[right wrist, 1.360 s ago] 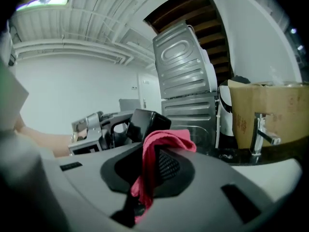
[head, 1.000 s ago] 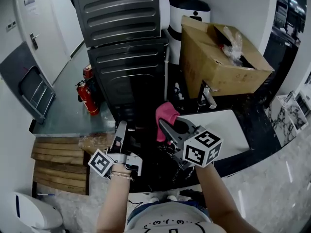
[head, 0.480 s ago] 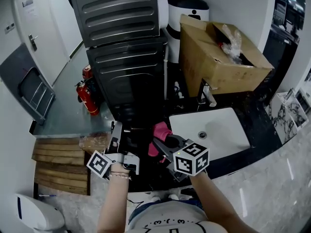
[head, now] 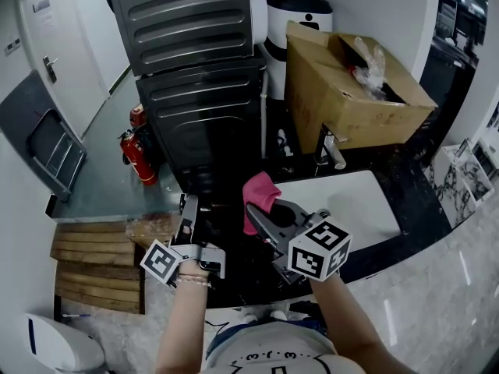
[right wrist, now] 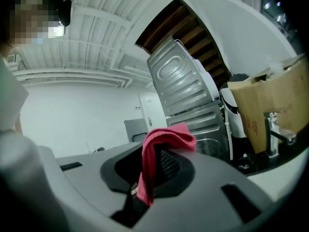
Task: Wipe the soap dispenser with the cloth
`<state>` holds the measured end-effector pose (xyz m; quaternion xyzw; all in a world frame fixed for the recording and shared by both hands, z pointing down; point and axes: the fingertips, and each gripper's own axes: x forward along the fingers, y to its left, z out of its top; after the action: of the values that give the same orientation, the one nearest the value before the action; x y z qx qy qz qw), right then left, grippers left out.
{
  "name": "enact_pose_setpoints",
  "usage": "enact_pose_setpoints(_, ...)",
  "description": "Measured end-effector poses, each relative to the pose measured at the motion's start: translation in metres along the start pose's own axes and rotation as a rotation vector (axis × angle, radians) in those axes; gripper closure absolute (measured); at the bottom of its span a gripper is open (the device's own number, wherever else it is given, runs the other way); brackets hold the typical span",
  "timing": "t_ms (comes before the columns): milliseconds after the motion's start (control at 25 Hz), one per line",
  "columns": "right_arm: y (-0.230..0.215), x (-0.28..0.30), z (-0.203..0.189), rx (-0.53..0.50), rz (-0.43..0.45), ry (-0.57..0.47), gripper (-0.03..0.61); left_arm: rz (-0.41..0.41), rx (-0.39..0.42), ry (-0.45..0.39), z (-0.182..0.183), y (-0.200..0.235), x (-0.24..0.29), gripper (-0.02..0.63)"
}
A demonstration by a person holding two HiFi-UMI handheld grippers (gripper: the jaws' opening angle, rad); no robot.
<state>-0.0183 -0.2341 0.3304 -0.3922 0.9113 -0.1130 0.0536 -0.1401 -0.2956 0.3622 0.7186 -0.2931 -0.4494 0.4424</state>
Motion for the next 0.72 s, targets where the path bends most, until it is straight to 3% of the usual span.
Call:
enact_pose_setpoints(80, 0.011, -0.006, -0.003, -0.04, 0.04, 0.028, 0.528, -0.016, 0.046, 0.018, 0.002, -0.005, 0.001, 0.522)
enact_pose_setpoints(160, 0.011, -0.014, -0.014, -0.084, 0.034, 0.091, 0.528, -0.025, 0.166, 0.076, 0.0, -0.01, 0.003, 0.522)
enact_pose_setpoints(360, -0.028, -0.035, -0.045, -0.072, -0.179, 0.202, 0.528, 0.066, 0.657, 0.285, -0.012, 0.001, -0.002, 0.52)
enact_pose_setpoints(560, -0.04, -0.047, -0.069, -0.099, -0.257, 0.29, 0.528, 0.123, 1.02, 0.515, -0.052, 0.019, -0.015, 0.52)
enact_pose_setpoints(640, -0.039, -0.049, -0.074, -0.096, -0.261, 0.299, 0.528, 0.126, 1.113, 0.618, -0.073, 0.03, -0.026, 0.52)
enact_pose_setpoints(720, -0.038, -0.051, -0.079, -0.096, -0.266, 0.309, 0.528, 0.12, 1.144, 0.697, -0.09, 0.041, -0.04, 0.522)
